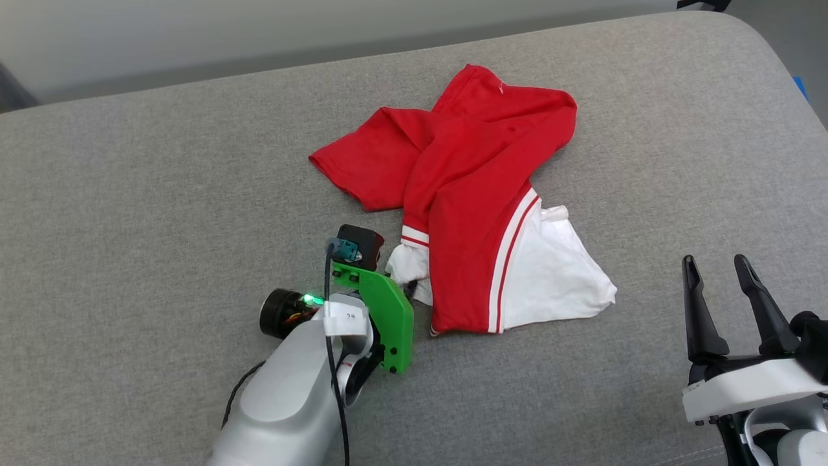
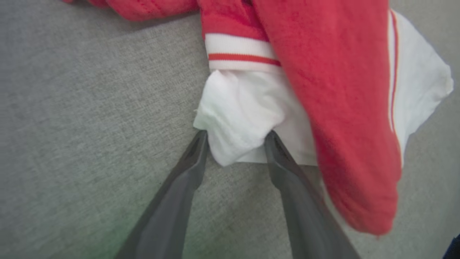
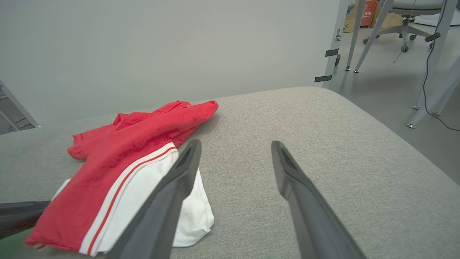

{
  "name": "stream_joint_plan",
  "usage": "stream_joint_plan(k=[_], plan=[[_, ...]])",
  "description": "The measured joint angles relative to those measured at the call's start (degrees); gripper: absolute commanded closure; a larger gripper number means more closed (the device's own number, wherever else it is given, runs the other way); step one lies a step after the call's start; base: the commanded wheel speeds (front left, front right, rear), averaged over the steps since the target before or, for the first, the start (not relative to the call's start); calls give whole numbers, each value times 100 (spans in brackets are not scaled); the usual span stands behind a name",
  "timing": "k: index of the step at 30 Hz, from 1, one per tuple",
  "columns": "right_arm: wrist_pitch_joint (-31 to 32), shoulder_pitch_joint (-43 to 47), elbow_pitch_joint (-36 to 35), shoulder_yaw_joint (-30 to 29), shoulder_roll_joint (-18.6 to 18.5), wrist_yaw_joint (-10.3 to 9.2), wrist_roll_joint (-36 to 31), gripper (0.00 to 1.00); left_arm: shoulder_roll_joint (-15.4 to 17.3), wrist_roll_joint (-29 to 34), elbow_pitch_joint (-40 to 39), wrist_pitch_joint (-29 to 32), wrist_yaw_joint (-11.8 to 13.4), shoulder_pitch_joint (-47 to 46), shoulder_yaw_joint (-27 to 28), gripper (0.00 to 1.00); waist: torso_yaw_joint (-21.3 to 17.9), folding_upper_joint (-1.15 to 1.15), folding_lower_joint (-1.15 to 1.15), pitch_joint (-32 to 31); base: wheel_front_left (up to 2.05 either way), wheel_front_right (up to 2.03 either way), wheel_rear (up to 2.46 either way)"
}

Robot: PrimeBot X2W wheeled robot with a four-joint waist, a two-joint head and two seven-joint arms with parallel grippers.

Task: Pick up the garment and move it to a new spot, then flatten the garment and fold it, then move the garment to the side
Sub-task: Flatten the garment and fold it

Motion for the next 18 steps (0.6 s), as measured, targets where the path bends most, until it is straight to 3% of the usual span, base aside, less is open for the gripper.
stream_joint_plan(k=[10, 18], plan=[[3, -3, 133, -86, 0, 0, -31, 0, 29, -423, -100, -1024, -186, 178, 246, 100, 262, 0, 0, -182, 0, 0, 0], [55, 50, 278, -97, 2, 0, -19, 0, 436, -532, -1066, -1298, -68, 780, 544, 100, 607, 0, 0, -566, 0, 0, 0]])
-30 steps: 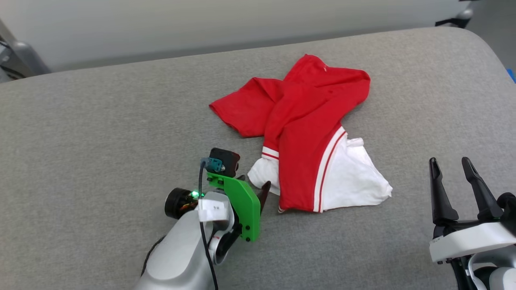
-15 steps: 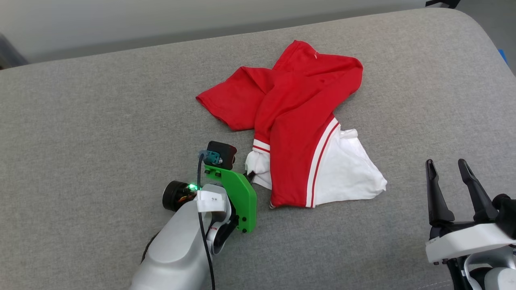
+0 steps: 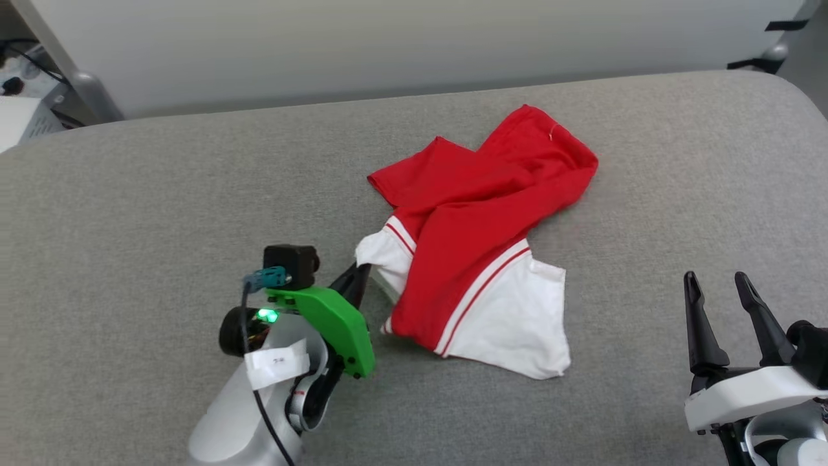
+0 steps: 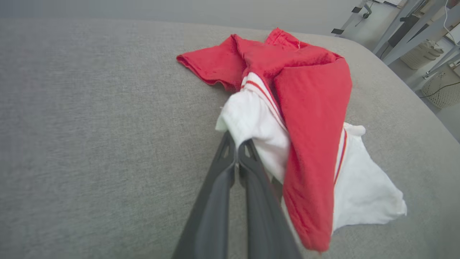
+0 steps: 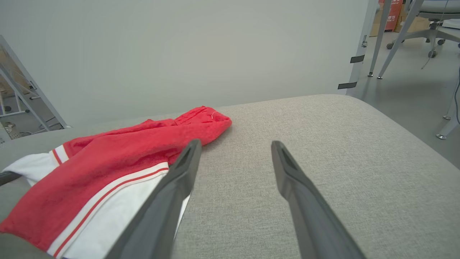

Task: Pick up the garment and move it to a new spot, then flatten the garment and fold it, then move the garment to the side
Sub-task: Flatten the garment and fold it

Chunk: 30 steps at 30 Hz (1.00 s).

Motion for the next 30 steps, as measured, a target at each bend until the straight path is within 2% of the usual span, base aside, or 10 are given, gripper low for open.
stream_joint_plan(k=[3, 7, 11, 12, 13, 17, 23, 27, 30], plan=[[32, 41, 45, 1, 7, 1, 5, 0, 266, -32, -543, 96, 157, 227, 156, 100, 156, 0, 0, -129, 0, 0, 0], [56, 110, 94, 33, 38, 0, 41, 0, 623, -134, -1126, 533, 386, 516, 303, 100, 356, 0, 0, -262, 0, 0, 0], [107, 109, 137, 87, 76, 0, 41, 0, 951, -202, -1265, 1034, 527, 775, 334, 100, 494, 0, 0, -331, 0, 0, 0], [136, 109, 149, 101, 78, 1, 41, 0, 1024, -159, -1239, 1093, 569, 814, 313, 97, 514, 0, 0, -333, 0, 0, 0], [152, 109, 163, 112, 80, 0, 41, 0, 1087, -74, -1207, 1089, 631, 830, 304, 0, 522, 0, 0, -328, 0, 0, 0], [209, 108, 199, 163, 77, 0, 41, 0, 1207, 178, -1066, 645, 811, 835, 364, 0, 524, 0, 0, -303, 0, 0, 0], [531, 133, 119, 192, -68, 0, 43, 0, 1124, 304, -1161, -470, 816, 845, 454, 0, 703, 0, 0, -323, 0, 0, 0], [1162, 158, 1, 482, -271, 0, 146, 0, 1169, 421, -1389, -1205, 803, 971, 602, 0, 896, 0, 0, -345, 0, 0, 0], [1814, 177, -129, 847, -522, 0, 230, 0, 1203, 422, -1597, -1475, 802, 1200, 705, 0, 1066, 0, 0, -365, 0, 0, 0]])
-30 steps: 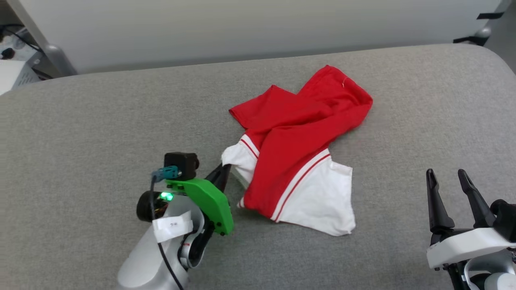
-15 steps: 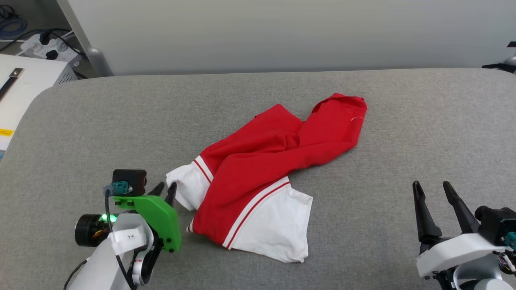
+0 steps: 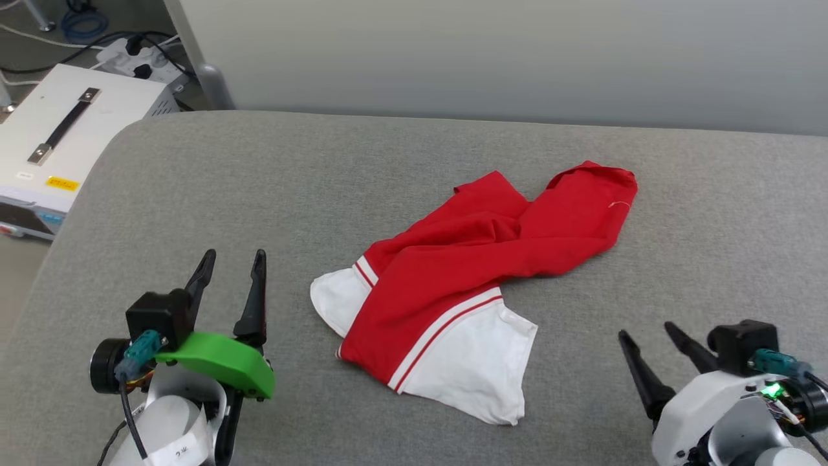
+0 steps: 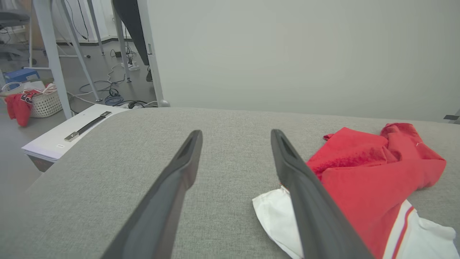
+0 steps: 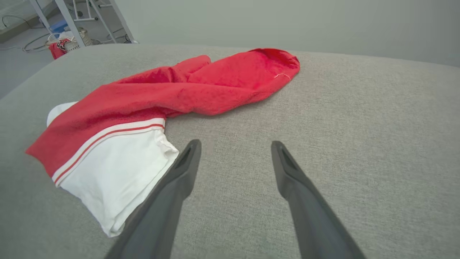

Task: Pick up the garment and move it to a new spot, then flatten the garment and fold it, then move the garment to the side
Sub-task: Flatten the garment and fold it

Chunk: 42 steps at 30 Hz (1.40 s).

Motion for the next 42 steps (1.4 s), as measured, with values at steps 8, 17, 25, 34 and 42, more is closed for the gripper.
stream_joint_plan(k=[8, 17, 25, 34, 42], plan=[[1704, -155, -220, 1407, -712, 0, 544, 0, 41, 43, -237, -137, -4, 269, -2, 0, 488, 0, 0, -32, 0, 0, 0], [2229, -1034, 275, 2702, -1020, 1, 781, 0, -125, 44, -229, -146, -82, 257, -188, 0, 966, 0, 0, 41, 0, 0, 0], [2576, -1405, 1192, 3189, -1184, 1, 883, 0, -237, 68, -163, -192, -135, 178, -264, 0, 1314, 0, 0, 218, 0, 0, 0], [2636, -1621, 1544, 3303, -1374, -1, 1028, 100, -286, 67, -48, -197, -148, 169, -204, 0, 1384, 0, 0, 323, 0, 0, 0], [2492, -1415, 1416, 2799, -1671, 7, 1134, 100, -281, 63, 41, -238, -153, 179, -181, 0, 1122, 0, 0, 188, 0, 0, 0]])
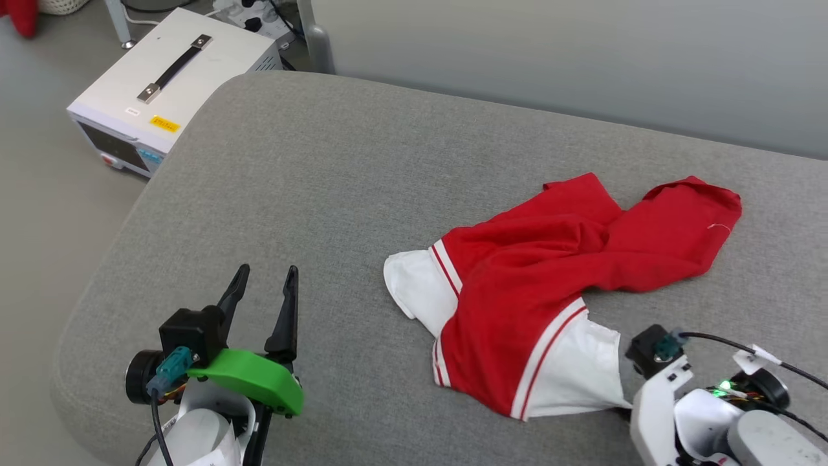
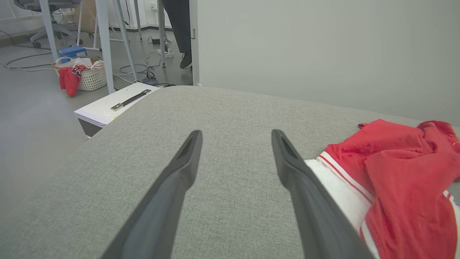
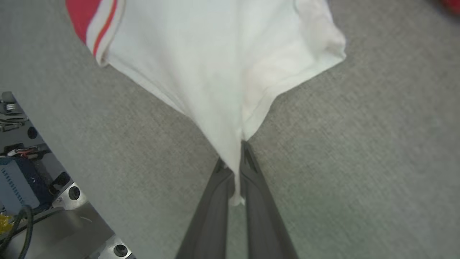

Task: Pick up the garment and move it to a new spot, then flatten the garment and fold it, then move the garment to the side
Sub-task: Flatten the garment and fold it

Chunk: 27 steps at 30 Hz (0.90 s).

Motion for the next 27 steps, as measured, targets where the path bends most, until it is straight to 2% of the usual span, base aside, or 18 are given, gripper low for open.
stream_joint_plan(k=[8, 12, 13, 17, 26, 27], plan=[[137, 431, -221, -1009, -728, -4, 44, 100, 5, -8, 42, 0, -2, 32, -46, 0, -397, 0, 0, -151, 0, 0, 0], [155, 547, -144, -1568, -942, -4, 48, 100, -7, -24, 68, 1, -9, 32, -118, 0, -579, 0, 0, -171, 0, 0, 0], [142, 642, 53, -2058, -1011, -4, 30, 100, -34, -24, 115, 2, -54, 29, -190, 0, -691, 0, 0, -155, 0, 0, 0], [-3, 695, 421, -2714, -1020, -4, -153, 100, -75, -23, 179, 3, -94, 21, -291, 0, -780, 0, 0, -80, 0, 0, 0], [-390, 737, 1094, -3500, -706, -4, -633, 100, -170, -23, 357, 8, -160, -5, -449, 0, -913, 0, 0, -20, 0, 0, 0], [-415, 738, 1132, -3524, -681, -4, -649, 93, -174, -23, 369, 9, -162, -9, -464, 0, -927, 0, 0, -21, 0, 0, 0]])
